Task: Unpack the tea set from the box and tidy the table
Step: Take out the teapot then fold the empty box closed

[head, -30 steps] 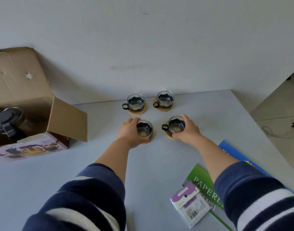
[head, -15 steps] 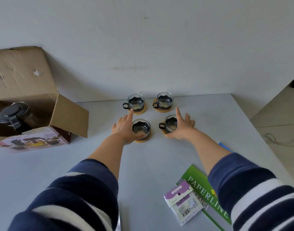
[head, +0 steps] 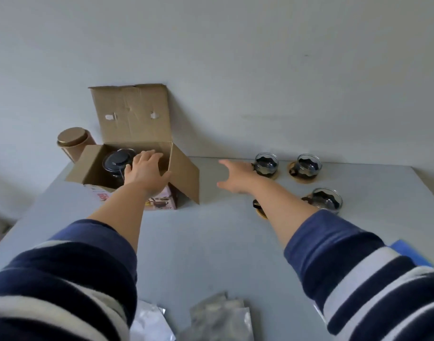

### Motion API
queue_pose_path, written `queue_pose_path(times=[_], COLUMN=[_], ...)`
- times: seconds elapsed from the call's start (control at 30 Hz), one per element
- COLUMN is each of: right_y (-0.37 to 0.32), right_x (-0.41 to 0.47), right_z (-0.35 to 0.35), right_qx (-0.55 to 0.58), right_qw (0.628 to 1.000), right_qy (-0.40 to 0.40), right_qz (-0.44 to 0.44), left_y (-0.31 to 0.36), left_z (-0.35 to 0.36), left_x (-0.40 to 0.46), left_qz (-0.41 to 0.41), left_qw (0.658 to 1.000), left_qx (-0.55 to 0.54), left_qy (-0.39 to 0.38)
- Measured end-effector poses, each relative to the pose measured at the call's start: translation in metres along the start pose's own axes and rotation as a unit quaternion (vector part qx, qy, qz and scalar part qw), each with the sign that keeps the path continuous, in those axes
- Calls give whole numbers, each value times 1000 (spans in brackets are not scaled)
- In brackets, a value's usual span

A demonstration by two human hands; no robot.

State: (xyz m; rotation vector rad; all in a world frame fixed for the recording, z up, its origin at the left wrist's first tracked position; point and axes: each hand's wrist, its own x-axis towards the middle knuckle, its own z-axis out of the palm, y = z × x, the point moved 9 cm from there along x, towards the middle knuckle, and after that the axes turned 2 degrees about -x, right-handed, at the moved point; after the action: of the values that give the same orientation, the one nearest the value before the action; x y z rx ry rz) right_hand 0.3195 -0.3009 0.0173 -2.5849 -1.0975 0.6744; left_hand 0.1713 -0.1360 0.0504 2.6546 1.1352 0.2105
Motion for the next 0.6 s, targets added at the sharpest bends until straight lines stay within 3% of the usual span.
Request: queue_pose_path(times=[0.23, 0.43, 0.6], right_y=[-144, -208, -214], right_x=[22, 56, 73], right_z=[13, 73, 110], right_qx=[66, 62, 15], right_qw=[986, 996, 999], right_qy=[102, -22, -47], right_qz=[-112, -64, 17], left_y=[-124, -172, -173], left_z=[-30, 8, 16], left_x=[16, 21, 22], left_qz=[-58, -70, -35], left_qw=[997, 991, 991], left_qx=[16, -93, -110], left_qy=[40, -71, -61])
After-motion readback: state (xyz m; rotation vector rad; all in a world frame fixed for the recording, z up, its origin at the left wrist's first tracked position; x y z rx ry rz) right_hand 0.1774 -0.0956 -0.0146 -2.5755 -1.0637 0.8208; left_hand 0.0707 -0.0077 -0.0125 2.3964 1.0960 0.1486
